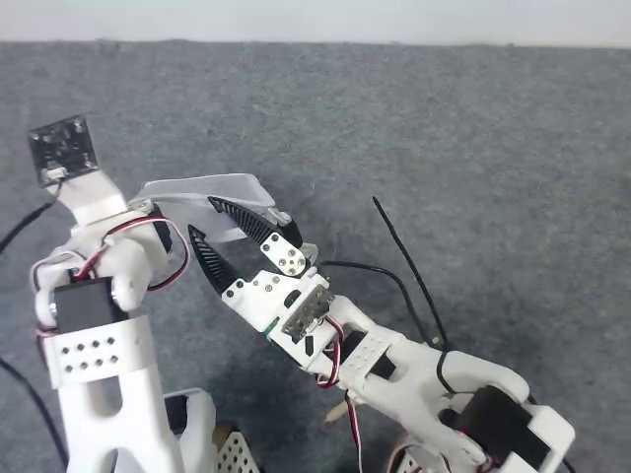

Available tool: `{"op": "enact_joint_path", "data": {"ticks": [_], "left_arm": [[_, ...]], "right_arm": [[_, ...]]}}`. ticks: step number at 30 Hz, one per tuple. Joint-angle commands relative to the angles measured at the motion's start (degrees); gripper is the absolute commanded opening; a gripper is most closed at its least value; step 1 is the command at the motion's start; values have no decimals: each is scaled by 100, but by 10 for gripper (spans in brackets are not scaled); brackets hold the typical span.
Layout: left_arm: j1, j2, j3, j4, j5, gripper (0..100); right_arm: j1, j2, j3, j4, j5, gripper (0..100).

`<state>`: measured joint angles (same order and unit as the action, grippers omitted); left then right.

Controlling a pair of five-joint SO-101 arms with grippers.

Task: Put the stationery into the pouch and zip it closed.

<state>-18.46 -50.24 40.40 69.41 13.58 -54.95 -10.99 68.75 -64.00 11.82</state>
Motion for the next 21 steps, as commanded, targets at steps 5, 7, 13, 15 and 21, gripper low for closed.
{"op": "enact_joint_path", "data": {"ticks": [5,7,13,15,21], "left_arm": [[26,-9,-84,-237,-35,9],[26,-9,-84,-237,-35,9],[-132,-9,-84,-237,-26,9],[-308,-9,-92,-281,-9,9],[-712,-9,-92,-334,9,9]], "right_arm": [[-57,-1244,352,1156,35,116],[-66,-1569,334,1833,-220,116],[-57,-2237,211,3257,-844,117],[-57,-2466,176,3670,-870,117],[-57,-3407,176,4971,-862,118]]}}
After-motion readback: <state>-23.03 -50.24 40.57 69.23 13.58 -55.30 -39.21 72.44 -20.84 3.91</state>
